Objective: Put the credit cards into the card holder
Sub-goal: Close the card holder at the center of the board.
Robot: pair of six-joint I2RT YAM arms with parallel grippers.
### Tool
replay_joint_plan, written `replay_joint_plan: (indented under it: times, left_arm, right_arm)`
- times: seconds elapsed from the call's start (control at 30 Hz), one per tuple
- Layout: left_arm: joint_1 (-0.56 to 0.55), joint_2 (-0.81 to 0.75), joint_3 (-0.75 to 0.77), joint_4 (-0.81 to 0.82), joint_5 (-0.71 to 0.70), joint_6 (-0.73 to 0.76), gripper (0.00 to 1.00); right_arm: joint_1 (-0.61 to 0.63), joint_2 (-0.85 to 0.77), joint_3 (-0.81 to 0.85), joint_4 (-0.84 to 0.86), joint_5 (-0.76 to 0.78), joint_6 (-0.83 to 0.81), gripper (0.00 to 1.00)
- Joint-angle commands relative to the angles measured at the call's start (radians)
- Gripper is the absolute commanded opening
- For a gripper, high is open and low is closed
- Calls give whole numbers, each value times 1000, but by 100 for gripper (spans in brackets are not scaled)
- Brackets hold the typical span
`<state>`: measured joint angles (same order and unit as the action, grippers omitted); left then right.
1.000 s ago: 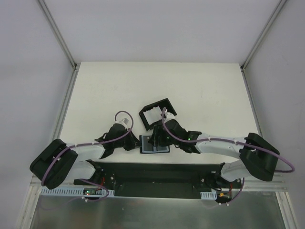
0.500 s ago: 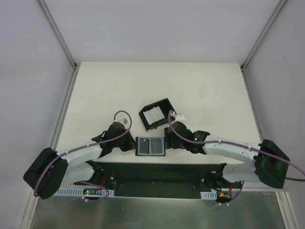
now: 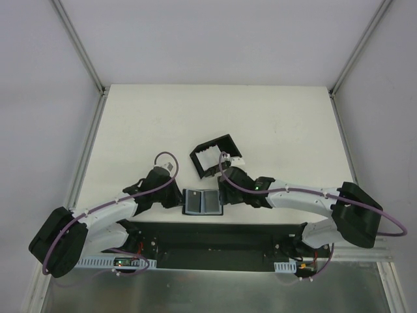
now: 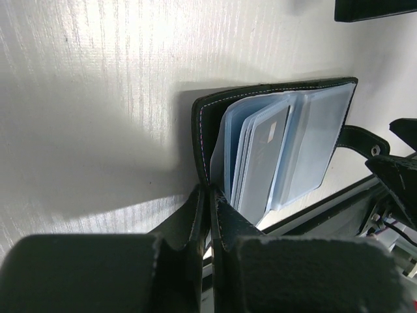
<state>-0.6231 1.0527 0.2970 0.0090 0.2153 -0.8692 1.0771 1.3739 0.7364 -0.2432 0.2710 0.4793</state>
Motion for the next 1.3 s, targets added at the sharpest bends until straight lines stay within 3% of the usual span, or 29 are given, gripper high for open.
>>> replay_joint_plan:
  times: [0.0, 0.17, 0.37, 0.53, 0.6, 1.1, 1.27]
  left_arm:
    - [-10, -7, 25, -80, -34, 38, 0]
    - [-10, -19, 40, -98, -43, 39, 0]
    - [-10, -22, 56, -112, -48, 47, 0]
    - [-10, -30, 67, -122, -56, 52, 0]
    - [-10, -33, 80, -135, -56, 59, 0]
    - [-39, 27, 243, -149, 98, 118, 0]
    - [-81, 53, 289, -147, 90, 111, 12]
  right_arm:
    - [15, 28, 60, -10, -10, -10, 63]
    - [23, 43, 84, -47, 13, 15, 59]
    - [40, 91, 78, -42, 5, 48, 40]
    - [41, 64, 48, -31, 25, 59, 14]
    - [38, 50, 31, -16, 30, 59, 8]
    - [40, 42, -69, 222, 25, 88, 1]
    - [40, 50, -80, 239, 25, 96, 0]
